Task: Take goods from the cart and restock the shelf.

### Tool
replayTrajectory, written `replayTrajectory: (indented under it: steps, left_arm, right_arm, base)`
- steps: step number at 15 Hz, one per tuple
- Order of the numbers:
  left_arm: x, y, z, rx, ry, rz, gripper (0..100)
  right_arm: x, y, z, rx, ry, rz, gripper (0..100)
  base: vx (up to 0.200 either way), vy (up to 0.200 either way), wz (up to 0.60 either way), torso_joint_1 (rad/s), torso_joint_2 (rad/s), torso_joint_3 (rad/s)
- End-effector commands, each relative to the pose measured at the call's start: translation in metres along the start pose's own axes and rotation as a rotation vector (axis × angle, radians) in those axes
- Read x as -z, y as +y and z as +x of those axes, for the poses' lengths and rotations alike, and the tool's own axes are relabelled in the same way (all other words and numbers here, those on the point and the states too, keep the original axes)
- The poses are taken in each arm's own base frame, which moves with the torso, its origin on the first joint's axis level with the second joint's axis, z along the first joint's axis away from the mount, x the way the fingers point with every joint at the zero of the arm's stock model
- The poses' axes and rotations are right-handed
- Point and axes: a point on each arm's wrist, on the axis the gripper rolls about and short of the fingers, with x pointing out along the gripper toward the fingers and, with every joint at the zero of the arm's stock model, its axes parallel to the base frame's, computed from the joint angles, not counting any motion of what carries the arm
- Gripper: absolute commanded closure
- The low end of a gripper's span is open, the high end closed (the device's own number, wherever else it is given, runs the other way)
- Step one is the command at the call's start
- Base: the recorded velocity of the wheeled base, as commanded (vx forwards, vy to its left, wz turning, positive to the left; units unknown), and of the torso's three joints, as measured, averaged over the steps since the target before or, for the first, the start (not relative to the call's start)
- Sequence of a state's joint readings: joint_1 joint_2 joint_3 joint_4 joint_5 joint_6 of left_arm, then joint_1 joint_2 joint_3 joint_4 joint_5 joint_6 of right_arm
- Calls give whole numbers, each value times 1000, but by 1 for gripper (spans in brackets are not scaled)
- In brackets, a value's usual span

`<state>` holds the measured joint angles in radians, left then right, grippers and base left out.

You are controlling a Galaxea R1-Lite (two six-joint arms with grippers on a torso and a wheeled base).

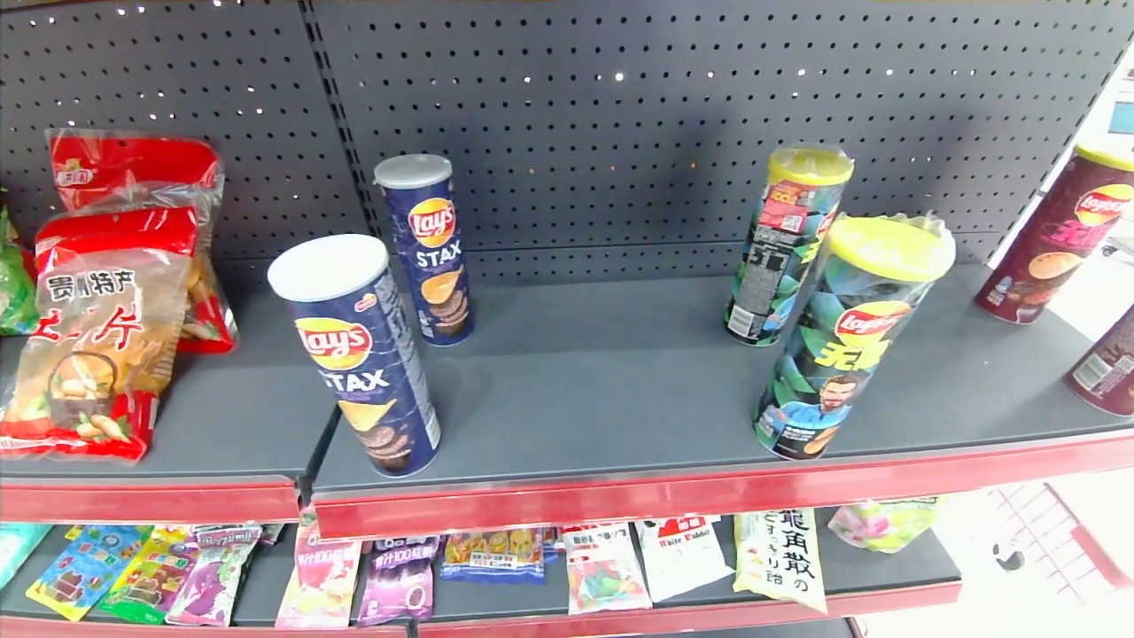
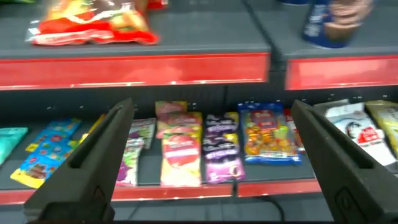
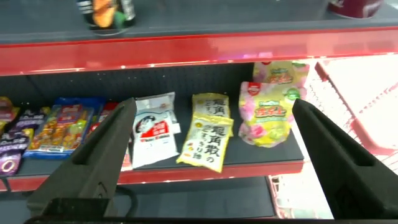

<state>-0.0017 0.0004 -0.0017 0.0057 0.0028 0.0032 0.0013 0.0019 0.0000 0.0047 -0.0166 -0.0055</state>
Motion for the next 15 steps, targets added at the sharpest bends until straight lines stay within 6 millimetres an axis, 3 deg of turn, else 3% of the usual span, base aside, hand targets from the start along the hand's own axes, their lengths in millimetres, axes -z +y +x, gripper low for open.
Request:
replayTrajectory:
  steps: [1,8,15]
  left_arm:
    - [0,0,0,0,0,0,0]
    - [0,0,0,0,0,0,0]
    - [0,0,0,-2,0,0,0]
  right_arm:
    - [0,0,0,0,0,-1,0]
    - [0,0,0,0,0,1,0]
    - [0,0,0,2,0,4,0]
  base:
    - [0,-200,0,2,2,7]
    - [0,-200,0,4,2,1]
    - [0,0,0,0,0,0]
